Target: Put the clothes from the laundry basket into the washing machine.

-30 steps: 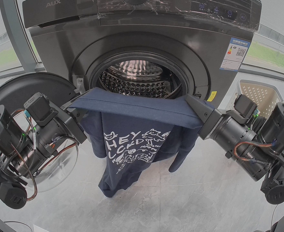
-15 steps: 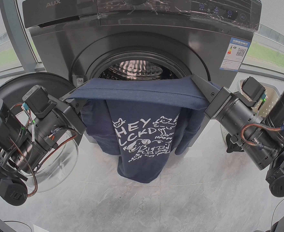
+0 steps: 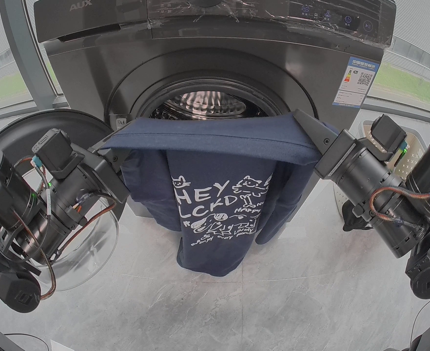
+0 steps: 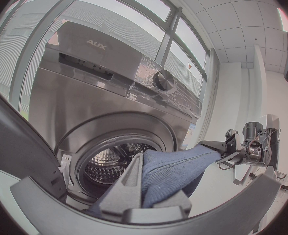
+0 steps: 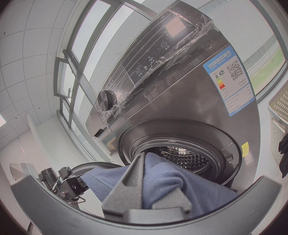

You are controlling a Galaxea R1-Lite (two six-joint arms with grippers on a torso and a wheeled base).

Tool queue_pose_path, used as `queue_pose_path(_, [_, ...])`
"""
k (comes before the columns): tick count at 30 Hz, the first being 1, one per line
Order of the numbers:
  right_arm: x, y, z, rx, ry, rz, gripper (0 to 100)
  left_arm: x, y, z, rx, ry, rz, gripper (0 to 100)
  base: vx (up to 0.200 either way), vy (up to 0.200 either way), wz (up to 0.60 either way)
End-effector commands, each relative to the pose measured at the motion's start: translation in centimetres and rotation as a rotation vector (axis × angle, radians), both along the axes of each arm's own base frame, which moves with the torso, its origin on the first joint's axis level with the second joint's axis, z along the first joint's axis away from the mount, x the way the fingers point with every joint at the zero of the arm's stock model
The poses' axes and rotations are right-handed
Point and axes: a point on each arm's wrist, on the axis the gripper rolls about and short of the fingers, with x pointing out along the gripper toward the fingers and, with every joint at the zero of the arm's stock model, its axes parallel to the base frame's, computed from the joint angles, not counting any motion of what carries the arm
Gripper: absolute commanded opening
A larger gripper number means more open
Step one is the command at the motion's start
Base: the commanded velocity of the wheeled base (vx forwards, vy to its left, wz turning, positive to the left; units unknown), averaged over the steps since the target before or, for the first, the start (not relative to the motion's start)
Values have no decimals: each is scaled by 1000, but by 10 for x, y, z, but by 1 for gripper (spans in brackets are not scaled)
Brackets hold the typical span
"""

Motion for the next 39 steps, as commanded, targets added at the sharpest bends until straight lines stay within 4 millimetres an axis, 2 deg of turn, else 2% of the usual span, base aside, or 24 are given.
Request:
queue_pose_path(1, [-5,-1,-23,-65,66,16,0,-5,-5,-15,41,56,-41,0,0,0,0])
queue_pose_path(5, [0,8,-51,-135,137,38,0,4,-23,-33,95,131,-116,0,0,0,0])
queue_pose_path(9, [2,20,-67,-176,173,71,0,7,-46,-45,117,172,-205,0,0,0,0])
queue_pose_path(10, [1,24,-72,-188,183,82,100,9,-52,-46,116,175,-216,0,0,0,0])
queue_pose_path(12, [0,25,-76,-200,195,90,100,13,-56,-46,113,174,-218,0,0,0,0])
queue_pose_path(13, [-9,25,-91,-261,240,111,100,24,-63,-41,96,152,-209,0,0,0,0])
queue_pose_path(16, [-32,19,-116,-357,309,170,100,37,-69,-26,61,110,-198,0,0,0,0])
queue_pose_path(20, [-62,6,-142,-473,388,263,100,41,-72,-13,-1,111,-189,0,0,0,0])
queue_pose_path(22, [-76,1,-150,-518,410,307,100,41,-72,-10,-18,108,-191,0,0,0,0])
queue_pose_path(26, [-87,-6,-154,-546,422,347,100,40,-71,-8,-20,97,-190,0,0,0,0])
queue_pose_path(32, [-72,-1,-141,-471,373,301,100,28,-70,0,-25,78,-222,0,0,0,0])
queue_pose_path(33, [-56,-3,-137,-448,358,241,100,22,-72,2,-28,74,-243,0,0,0,0])
queue_pose_path(39, [-19,8,-139,-470,302,188,100,8,-72,15,-27,56,-298,0,0,0,0])
